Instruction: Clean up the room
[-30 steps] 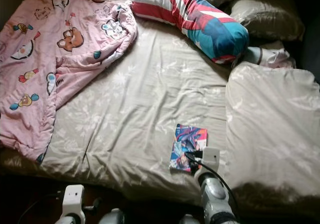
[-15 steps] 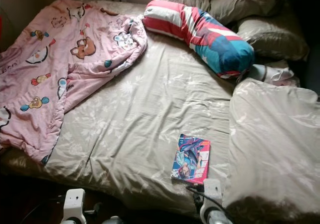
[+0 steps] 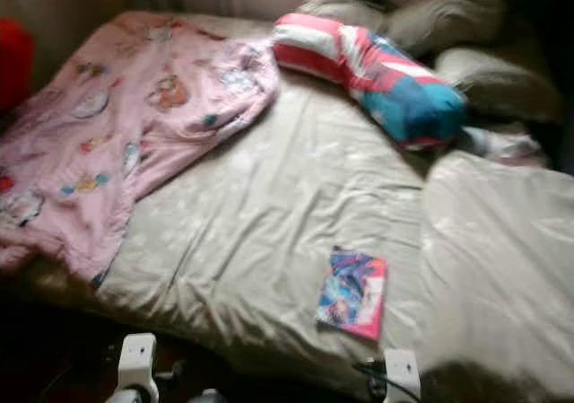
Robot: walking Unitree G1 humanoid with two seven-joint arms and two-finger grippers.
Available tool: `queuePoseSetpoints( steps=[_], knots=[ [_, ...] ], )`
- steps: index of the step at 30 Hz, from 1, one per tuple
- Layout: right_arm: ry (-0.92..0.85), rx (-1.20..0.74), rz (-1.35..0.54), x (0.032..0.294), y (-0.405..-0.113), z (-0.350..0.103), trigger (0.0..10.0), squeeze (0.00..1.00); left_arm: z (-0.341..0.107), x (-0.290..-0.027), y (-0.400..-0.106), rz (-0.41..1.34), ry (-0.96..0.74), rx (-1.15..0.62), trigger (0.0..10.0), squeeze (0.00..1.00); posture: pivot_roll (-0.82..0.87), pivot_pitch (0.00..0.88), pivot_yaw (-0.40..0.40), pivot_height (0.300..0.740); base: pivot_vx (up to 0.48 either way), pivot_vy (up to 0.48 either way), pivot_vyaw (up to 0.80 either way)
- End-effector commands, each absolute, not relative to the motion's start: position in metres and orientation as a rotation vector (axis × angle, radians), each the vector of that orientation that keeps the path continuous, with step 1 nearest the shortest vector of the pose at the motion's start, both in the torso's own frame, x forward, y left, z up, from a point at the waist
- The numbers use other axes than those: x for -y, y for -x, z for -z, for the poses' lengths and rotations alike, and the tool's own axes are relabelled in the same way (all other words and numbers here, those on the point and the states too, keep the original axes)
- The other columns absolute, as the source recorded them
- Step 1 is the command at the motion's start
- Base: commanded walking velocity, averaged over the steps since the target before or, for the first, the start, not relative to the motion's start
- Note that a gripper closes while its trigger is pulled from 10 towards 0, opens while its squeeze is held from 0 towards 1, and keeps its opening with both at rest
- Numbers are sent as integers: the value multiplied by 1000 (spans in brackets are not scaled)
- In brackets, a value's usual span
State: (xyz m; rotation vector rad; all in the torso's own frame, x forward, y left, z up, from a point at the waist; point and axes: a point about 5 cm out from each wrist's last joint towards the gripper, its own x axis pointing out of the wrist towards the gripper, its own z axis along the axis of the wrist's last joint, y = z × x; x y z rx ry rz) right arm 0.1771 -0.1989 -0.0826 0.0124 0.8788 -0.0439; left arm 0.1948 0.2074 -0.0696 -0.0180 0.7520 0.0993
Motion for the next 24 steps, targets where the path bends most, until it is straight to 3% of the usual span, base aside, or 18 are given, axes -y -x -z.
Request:
queuePoseSetpoints(
  steps=[1,24],
  knots=[
    [-39,-918,35,192,-167,88,10000,0,77,-214,-180,-124,12,-819,10000,0,14,186,24,740,0,480,0],
    [-37,-933,39,182,-170,89,10000,0,79,-212,-178,-122,16,-830,10000,0,10,214,21,740,0,480,0]
  ],
)
